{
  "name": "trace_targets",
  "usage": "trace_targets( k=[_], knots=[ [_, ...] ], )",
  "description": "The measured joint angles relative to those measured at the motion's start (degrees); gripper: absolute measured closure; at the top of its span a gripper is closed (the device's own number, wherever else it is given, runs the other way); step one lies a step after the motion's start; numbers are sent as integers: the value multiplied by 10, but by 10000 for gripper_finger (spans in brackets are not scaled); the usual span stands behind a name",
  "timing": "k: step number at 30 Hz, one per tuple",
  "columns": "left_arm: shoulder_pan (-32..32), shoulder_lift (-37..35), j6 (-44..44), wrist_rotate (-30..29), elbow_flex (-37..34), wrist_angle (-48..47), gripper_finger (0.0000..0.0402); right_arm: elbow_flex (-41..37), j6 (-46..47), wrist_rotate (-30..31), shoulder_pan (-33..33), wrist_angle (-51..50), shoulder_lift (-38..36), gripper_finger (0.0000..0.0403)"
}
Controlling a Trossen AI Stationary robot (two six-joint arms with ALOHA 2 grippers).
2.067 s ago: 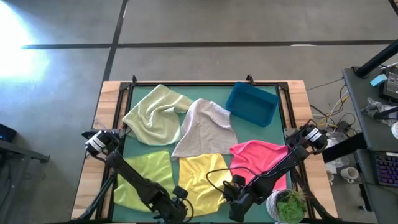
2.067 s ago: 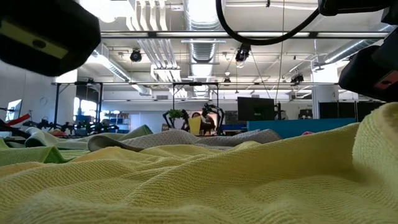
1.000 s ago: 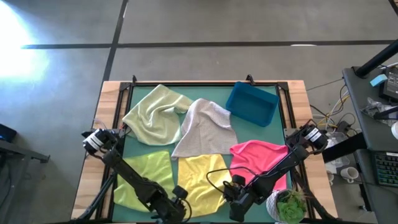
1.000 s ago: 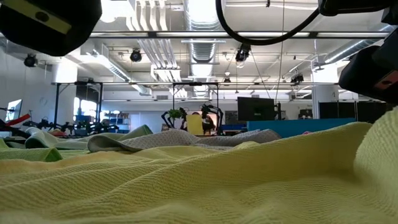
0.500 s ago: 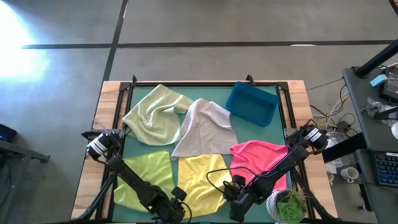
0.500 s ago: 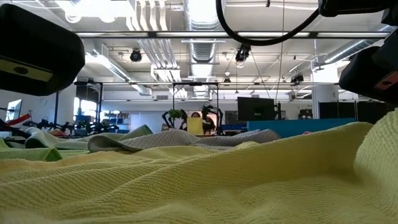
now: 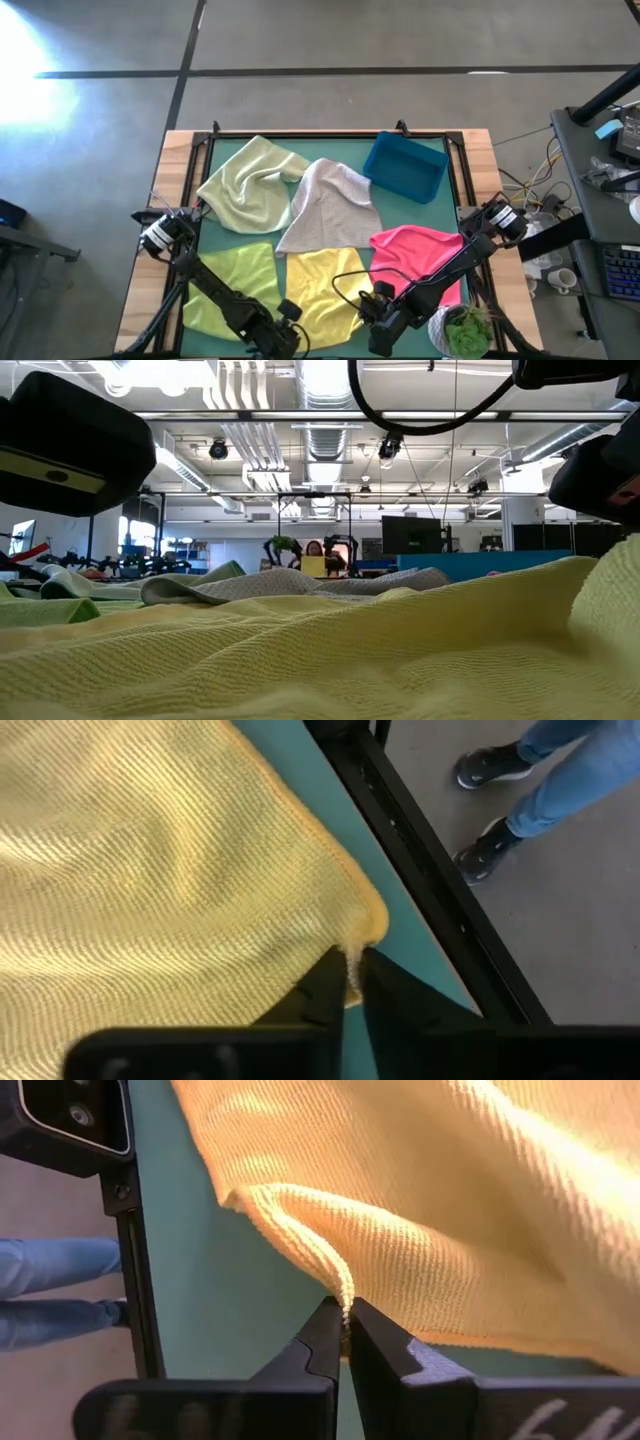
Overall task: Fold microfiber towels
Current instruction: Fold the yellow microfiber cloth
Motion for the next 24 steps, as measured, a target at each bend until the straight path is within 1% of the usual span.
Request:
trace_targets(
  k=[5, 11, 18, 24],
  knots=[
    [-1, 1, -57, 4, 3, 25, 399, 1, 2, -25, 4, 0, 0, 394],
    [-2, -6, -85, 4, 5, 18, 401, 22, -8, -30, 16, -7, 0, 394],
    [-2, -39, -135, 0, 5, 10, 401, 93, -34, -30, 29, -125, 0, 394],
    [-8, -80, -177, -14, 5, -8, 401, 142, -34, -27, 38, -175, 0, 394]
  ],
)
